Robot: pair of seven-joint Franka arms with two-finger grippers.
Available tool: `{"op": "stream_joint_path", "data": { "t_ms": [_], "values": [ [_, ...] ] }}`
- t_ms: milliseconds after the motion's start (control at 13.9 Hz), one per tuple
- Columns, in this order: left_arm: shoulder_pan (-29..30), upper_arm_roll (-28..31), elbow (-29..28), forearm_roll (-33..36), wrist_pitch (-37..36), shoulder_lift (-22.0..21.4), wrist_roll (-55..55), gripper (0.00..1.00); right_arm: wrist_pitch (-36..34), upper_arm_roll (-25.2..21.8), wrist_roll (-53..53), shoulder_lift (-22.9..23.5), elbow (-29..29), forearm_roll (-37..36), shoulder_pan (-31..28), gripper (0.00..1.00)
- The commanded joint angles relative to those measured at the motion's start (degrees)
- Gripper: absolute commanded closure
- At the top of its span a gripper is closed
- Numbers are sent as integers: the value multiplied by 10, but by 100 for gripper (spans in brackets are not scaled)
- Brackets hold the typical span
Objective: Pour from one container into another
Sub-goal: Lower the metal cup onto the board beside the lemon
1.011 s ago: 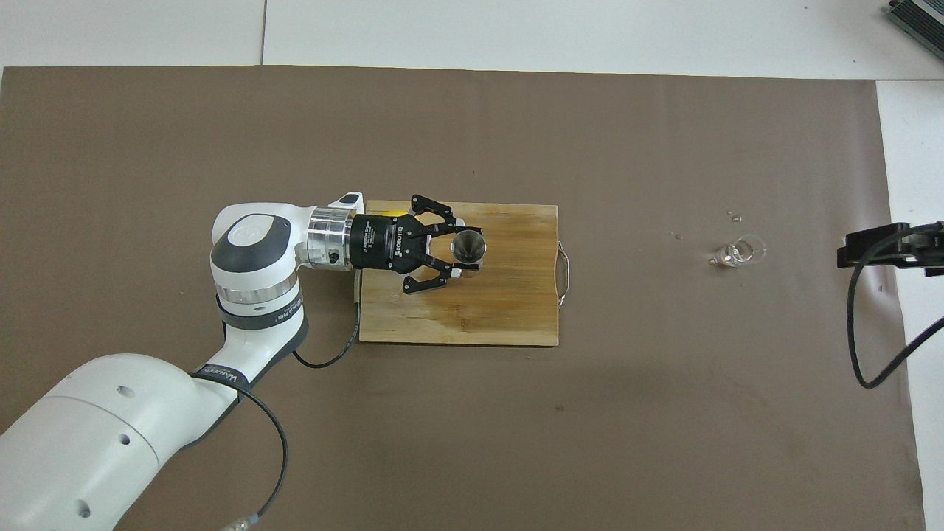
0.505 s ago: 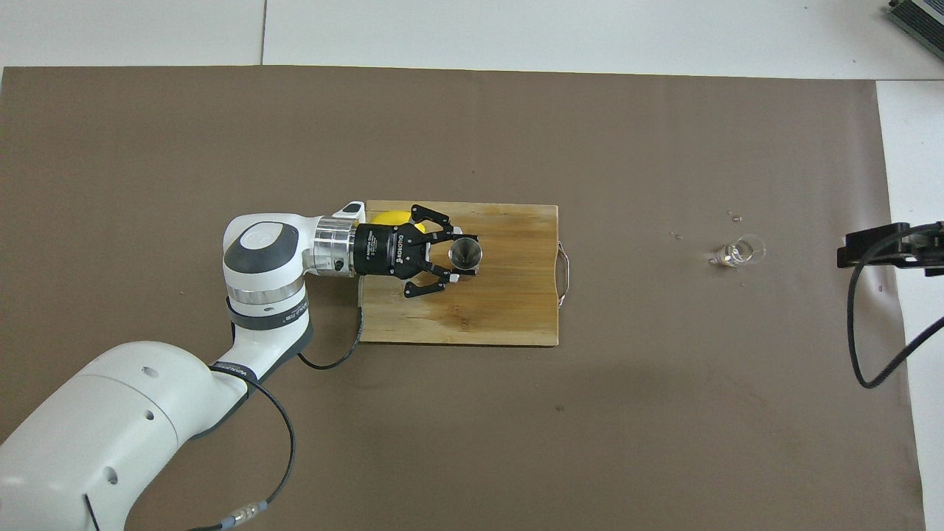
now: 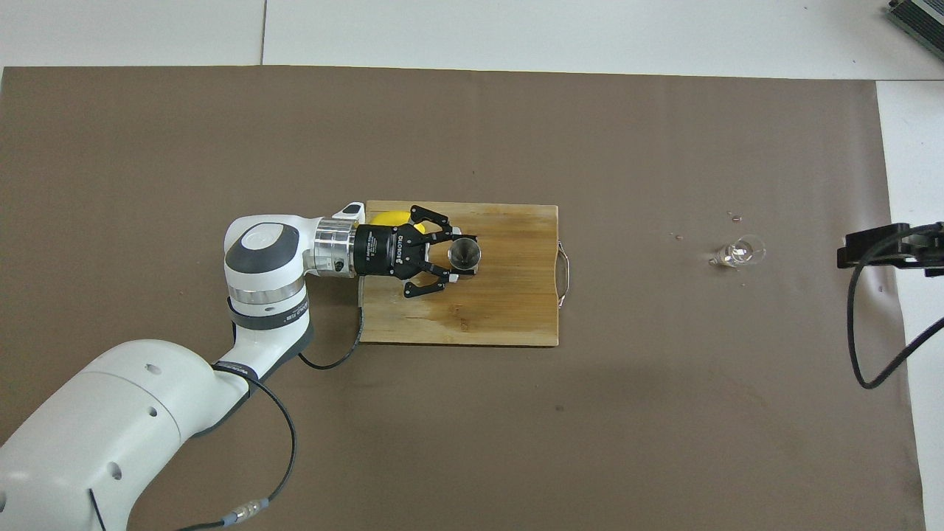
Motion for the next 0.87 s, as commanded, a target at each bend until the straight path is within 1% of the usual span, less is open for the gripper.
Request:
{"op": "stream_joint_path", "data": {
  "t_ms": [0, 433, 505, 577, 650, 722, 794],
  "values": [
    [-7, 6, 8, -14, 2, 12, 9, 60, 2, -5, -9, -12, -12, 14, 2, 0],
    [-7, 6, 9, -14, 2, 19, 24, 60, 1, -5, -9, -12, -12, 14, 2, 0],
    [-8, 6, 10, -14, 3, 19, 24, 58, 2, -5, -9, -12, -12, 14, 2, 0],
    [-7, 6, 10, -14, 3, 19, 23, 51, 1, -5, -9, -12, -12, 14, 2, 0],
    [-7, 6, 10, -14, 3, 19, 23, 48, 1, -5, -9, -12, -12, 14, 2, 0],
    [-7, 6, 10, -14, 3, 19, 22, 40, 1, -5, -9, -12, -12, 14, 2, 0],
    [-8, 6, 10, -14, 3, 19, 20, 30, 2, -5, -9, -12, -12, 14, 2, 0]
  ]
}}
